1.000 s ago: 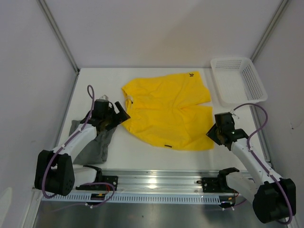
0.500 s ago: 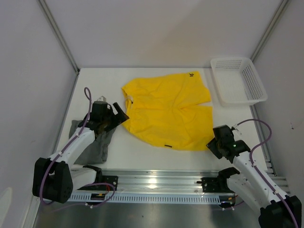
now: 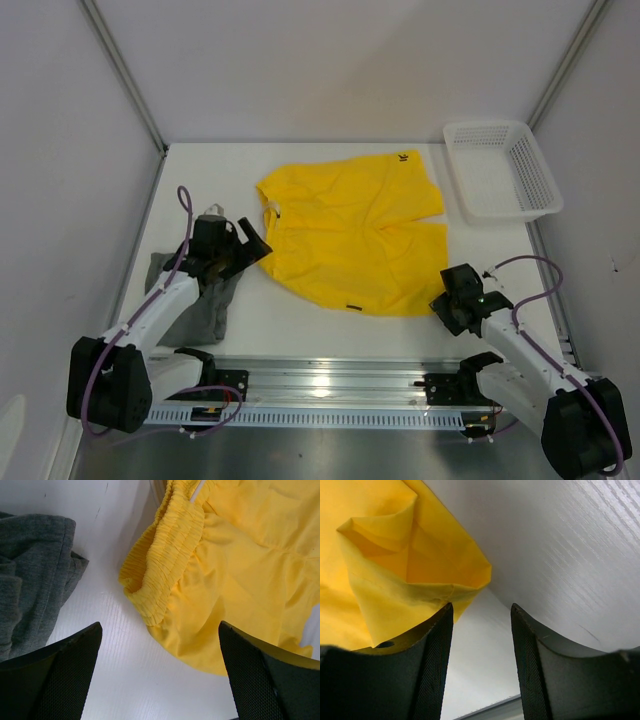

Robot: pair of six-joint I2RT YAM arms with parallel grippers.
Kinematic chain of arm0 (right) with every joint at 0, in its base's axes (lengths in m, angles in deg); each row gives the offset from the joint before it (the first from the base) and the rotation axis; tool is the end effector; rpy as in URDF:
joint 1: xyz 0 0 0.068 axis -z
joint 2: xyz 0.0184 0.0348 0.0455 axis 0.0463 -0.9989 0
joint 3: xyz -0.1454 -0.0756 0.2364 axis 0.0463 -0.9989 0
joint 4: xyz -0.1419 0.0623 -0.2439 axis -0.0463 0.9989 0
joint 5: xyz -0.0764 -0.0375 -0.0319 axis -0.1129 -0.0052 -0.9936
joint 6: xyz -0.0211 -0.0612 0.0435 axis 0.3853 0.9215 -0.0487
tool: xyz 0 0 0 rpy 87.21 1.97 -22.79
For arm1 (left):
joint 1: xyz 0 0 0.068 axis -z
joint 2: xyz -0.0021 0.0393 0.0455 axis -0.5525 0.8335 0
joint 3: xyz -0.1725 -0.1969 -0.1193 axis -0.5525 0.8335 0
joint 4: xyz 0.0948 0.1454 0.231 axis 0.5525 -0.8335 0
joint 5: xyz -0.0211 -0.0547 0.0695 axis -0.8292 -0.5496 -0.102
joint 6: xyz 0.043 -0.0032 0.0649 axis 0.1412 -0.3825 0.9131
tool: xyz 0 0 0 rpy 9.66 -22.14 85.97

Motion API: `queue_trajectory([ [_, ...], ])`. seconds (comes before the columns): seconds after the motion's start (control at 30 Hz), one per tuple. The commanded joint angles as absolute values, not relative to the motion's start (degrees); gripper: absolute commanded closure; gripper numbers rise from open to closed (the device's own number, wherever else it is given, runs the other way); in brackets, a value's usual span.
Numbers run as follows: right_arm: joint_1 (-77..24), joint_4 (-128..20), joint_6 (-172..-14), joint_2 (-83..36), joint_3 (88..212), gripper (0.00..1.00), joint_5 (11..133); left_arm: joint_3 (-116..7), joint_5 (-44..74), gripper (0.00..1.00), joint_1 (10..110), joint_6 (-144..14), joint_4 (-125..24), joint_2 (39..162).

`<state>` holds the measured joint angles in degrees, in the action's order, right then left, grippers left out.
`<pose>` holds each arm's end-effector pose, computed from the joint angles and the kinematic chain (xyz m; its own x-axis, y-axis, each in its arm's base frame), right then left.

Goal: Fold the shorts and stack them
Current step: Flatten the shorts out

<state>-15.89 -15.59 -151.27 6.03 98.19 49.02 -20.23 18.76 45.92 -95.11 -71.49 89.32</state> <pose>0.1692 0.0380 0.1314 -0.5529 0.7369 -0.3889 0.7035 0.6630 0.2561 0.2626 -0.0632 0.1994 -0.6913 -0.5311 -0.4900 -0.2595 0.8153 -0.5176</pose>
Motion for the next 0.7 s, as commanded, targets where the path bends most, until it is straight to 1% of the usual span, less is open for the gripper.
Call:
queue_trajectory([
  [0.0,-16.1,-18.1,-153.2,5.6,99.7,0.49,47.1,-19.8,19.4,0.01,46.6,-95.3,-71.7,87.5],
  [0.23,-16.1,-17.1,-153.6,6.5,101.6,0.49,46.9,-20.1,19.4,0.01,47.2,-95.3,-71.5,87.7],
  [0.67,-16.2,-17.4,-154.7,6.4,102.1,0.45,46.0,-21.3,20.0,0.01,49.1,-95.4,-71.2,89.5],
])
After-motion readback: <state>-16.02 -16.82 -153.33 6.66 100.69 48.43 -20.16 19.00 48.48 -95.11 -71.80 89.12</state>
